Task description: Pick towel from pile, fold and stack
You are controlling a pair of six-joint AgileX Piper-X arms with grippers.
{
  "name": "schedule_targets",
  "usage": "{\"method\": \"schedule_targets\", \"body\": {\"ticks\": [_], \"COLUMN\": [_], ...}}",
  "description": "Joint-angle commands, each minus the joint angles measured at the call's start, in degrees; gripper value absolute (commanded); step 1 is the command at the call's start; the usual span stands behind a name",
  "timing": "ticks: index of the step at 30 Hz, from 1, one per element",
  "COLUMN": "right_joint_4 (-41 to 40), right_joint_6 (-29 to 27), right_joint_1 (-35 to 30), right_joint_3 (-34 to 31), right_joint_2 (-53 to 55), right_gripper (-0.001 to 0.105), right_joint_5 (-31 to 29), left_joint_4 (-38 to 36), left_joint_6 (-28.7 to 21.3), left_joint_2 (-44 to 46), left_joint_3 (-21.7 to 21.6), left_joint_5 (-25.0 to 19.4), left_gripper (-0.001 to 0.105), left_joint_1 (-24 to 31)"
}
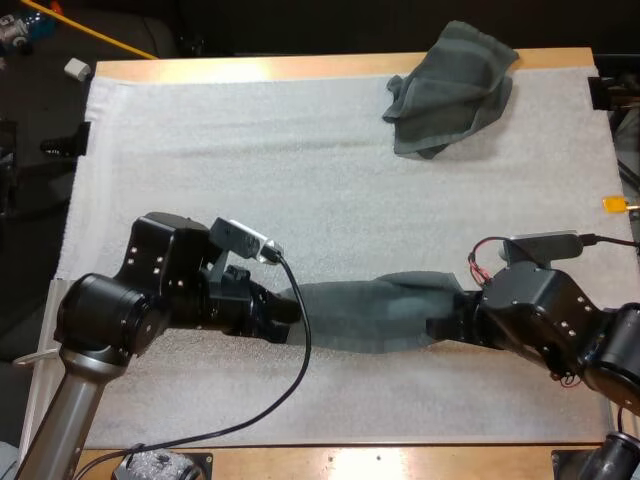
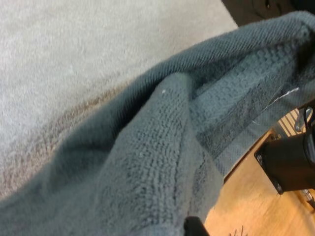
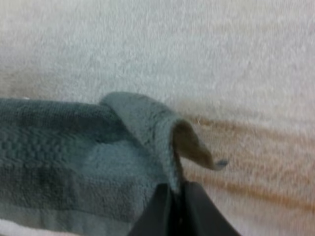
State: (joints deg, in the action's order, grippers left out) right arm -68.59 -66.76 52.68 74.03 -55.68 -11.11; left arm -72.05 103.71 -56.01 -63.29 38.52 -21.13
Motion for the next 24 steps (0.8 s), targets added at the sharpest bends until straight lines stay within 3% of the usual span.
{"method": "schedule_targets", "body": {"ticks": [1, 8, 12, 18, 21, 24], "right_joint_4": [-3.1, -4.8, -5.4, 1.8, 7.2, 7.4], "right_joint_6": [0.6, 5.7, 6.2, 3.3, 1.4, 1.3], "right_joint_1": [0.5, 3.9, 3.9, 1.4, -2.3, -4.1], "right_joint_3": [0.5, 1.0, 0.2, -7.8, -10.6, -9.3], "right_joint_2": [0.8, 2.3, 1.5, -4.6, -8.7, -10.1], "right_gripper": [0.0, 0.0, 0.0, 0.0, 0.0, 0.0], "right_joint_5": [2.5, 8.5, 9.3, 4.0, 2.9, 4.4], "left_joint_4": [-1.1, -5.8, -6.0, 2.3, 8.0, 9.3], "left_joint_6": [0.0, -1.1, -3.8, -6.0, -5.8, -6.2], "left_joint_2": [2.5, 7.5, 7.2, 2.3, -1.5, -3.4], "left_joint_3": [0.7, 0.5, 1.0, 6.2, 8.3, 8.4], "left_joint_5": [-0.4, -3.1, -7.5, -14.4, -15.1, -13.4], "left_gripper": [0.0, 0.0, 0.0, 0.0, 0.0, 0.0], "left_joint_1": [-0.2, -0.2, -0.2, -0.2, -0.2, 1.4]}}
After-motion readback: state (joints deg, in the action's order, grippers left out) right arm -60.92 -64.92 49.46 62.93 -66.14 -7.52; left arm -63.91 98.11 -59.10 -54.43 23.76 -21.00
